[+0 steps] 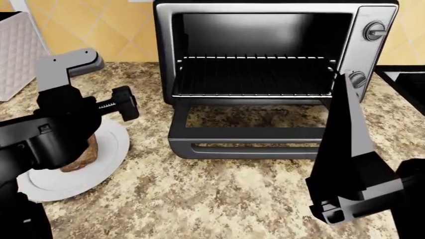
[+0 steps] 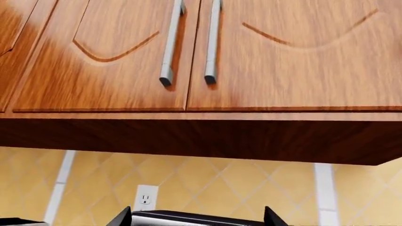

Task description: Place the bread on the rack of the toaster oven.

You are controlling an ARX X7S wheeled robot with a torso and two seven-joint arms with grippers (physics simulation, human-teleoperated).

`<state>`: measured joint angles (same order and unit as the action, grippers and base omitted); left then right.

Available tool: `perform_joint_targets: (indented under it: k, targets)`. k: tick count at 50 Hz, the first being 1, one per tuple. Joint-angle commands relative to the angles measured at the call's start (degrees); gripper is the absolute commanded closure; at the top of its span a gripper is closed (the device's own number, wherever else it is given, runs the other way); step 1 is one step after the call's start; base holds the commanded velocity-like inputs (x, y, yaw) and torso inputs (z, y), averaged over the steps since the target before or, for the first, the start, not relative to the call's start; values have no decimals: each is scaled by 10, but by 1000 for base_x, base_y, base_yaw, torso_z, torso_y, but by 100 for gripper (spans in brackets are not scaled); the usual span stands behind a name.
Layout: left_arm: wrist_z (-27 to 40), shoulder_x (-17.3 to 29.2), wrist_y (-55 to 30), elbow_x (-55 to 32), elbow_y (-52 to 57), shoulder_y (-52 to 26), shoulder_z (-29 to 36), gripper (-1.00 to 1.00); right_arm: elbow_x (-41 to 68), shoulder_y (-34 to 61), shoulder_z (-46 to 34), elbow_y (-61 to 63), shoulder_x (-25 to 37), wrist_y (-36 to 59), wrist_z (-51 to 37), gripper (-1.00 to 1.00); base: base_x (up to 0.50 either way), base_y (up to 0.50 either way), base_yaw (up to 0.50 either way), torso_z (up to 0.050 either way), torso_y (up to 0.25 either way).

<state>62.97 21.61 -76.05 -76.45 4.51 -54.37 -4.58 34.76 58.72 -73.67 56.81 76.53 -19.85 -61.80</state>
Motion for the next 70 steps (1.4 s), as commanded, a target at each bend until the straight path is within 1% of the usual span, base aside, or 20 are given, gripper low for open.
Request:
perform_joint_targets:
  k: [1,2,7,10,24,28,37,45,61,62,70]
  targets:
    - [80,-5,-5,-53,2,24,-47,-100,0,-1,-4,-11,-7,-10,8,-100,0,0,0,0,0]
    - [99,-5,-12,-65,1,26,-50,-100,-1,-3,-4,-13,-8,-12,9,-100,0,0,0,0,0]
    - [134,-9,-5,-78,7,37,-66,-100,-2,-6,-5,-20,-10,-20,12,-100,0,0,0,0,0]
    - [141,-8,6,-71,10,45,-72,-100,-3,-8,-6,-25,-13,-22,15,-100,0,0,0,0,0]
    - [133,13,39,-22,7,57,-71,-100,-1,-9,-5,-15,-5,-28,17,-100,0,0,0,0,0]
    - [127,21,44,-10,10,57,-66,-100,0,-6,-3,-17,-12,-22,16,-100,0,0,0,0,0]
    - [129,24,45,-10,13,76,-65,-100,-16,-18,-5,-10,8,-41,7,-100,0,0,0,0,0]
    - [125,20,46,-8,4,97,-58,-100,-22,-22,-5,-19,2,-45,2,-100,0,0,0,0,0]
    - [120,24,39,-14,10,115,-45,-100,-31,-30,-6,-16,16,-57,-3,-100,0,0,0,0,0]
    - [119,25,39,-13,12,114,-44,100,-31,-31,-6,-16,17,-58,-4,-100,0,0,0,0,0]
    - [128,29,34,-26,24,114,-46,100,-37,-34,-7,-11,24,-62,-7,-100,0,0,0,0,0]
